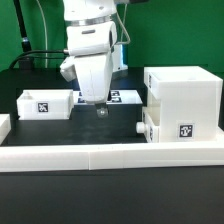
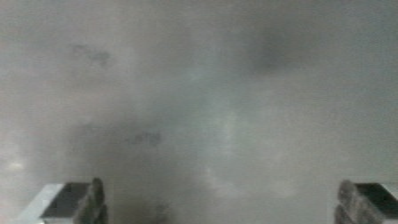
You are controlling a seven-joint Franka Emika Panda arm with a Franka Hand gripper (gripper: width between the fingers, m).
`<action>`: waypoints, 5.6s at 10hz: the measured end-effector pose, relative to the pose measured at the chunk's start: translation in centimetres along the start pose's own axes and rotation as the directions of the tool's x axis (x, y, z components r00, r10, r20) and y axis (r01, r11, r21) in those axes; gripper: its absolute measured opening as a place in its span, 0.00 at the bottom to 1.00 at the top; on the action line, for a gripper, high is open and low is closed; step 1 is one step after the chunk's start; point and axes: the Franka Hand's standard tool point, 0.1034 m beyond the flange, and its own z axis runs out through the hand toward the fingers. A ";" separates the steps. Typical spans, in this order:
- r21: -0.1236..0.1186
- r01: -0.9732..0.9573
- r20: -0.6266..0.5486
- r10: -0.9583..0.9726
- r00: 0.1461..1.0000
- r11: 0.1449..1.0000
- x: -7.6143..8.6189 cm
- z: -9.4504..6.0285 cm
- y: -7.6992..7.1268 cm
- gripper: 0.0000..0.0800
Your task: Assemble drawer
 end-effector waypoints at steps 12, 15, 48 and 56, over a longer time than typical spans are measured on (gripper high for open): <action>-0.051 -0.842 -0.049 0.841 0.539 0.537 -6.4 -2.1 -4.5 0.81; -0.038 -0.949 -0.020 0.949 0.315 0.314 -7.1 -1.1 -8.3 0.81; -0.136 -0.908 -0.056 0.912 0.407 0.397 -7.3 1.9 -9.6 0.05; -0.113 -0.752 0.014 0.757 0.653 0.650 -5.6 0.2 -7.1 0.05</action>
Offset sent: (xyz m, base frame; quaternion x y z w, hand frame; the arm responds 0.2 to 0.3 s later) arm -0.0438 -0.0347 0.0253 -0.0797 0.0434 0.3470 0.9335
